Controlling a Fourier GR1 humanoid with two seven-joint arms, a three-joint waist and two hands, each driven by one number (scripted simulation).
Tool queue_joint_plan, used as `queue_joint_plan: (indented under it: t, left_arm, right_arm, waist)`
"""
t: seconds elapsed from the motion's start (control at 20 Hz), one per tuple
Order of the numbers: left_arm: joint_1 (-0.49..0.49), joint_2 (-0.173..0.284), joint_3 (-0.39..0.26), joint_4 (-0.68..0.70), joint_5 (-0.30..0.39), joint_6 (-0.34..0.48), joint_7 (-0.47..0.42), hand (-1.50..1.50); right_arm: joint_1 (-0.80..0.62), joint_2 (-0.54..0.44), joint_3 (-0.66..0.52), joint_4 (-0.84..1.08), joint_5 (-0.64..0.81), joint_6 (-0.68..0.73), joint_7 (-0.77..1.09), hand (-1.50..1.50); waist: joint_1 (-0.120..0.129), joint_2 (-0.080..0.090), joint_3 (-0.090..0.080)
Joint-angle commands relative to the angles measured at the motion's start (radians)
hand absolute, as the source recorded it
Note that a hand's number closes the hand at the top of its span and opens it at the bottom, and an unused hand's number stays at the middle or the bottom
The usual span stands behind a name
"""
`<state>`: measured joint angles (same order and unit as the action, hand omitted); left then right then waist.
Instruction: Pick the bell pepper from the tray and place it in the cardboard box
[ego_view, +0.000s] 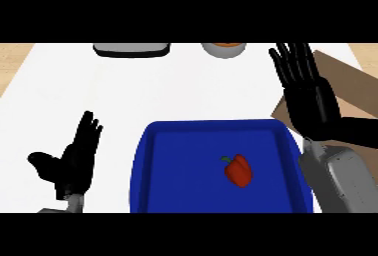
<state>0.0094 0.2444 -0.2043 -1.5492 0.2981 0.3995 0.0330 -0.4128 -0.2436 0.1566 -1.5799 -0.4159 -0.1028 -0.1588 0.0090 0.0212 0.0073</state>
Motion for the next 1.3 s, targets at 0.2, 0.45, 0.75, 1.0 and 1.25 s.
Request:
queue_joint_plan:
  t: [0.2,0.45,0.75,1.0,1.25]
  left_arm:
    - [-0.165,0.234,-0.042,-0.030,-0.163,-0.178,-0.083,0.00]
    - [-0.204,0.272,-0.077,-0.014,-0.167,-0.292,-0.115,0.00]
    - [-0.232,0.302,-0.046,-0.036,-0.139,-0.350,-0.088,0.00]
    - [-0.243,0.257,-0.055,0.014,-0.165,-0.356,-0.117,0.00]
    - [-0.275,0.272,-0.021,0.064,-0.155,-0.385,-0.130,0.00]
  right_arm:
    - [-0.105,-0.224,-0.007,-0.071,0.031,0.217,0.046,-1.50]
    - [-0.029,-0.454,0.005,-0.022,0.198,0.386,-0.060,-1.50]
    - [0.023,-0.515,0.070,0.015,0.471,0.412,-0.403,-1.50]
    - [0.004,-0.528,0.166,-0.037,0.665,0.379,-0.389,-1.50]
    - [-0.077,-0.631,0.247,-0.174,0.787,0.495,-0.208,-1.50]
  waist:
    - [-0.036,-0.026,-0.007]
    - [-0.035,-0.017,-0.006]
    - [-0.007,-0.019,-0.005]
    - [-0.008,-0.020,-0.008]
    - [-0.013,-0.023,-0.010]
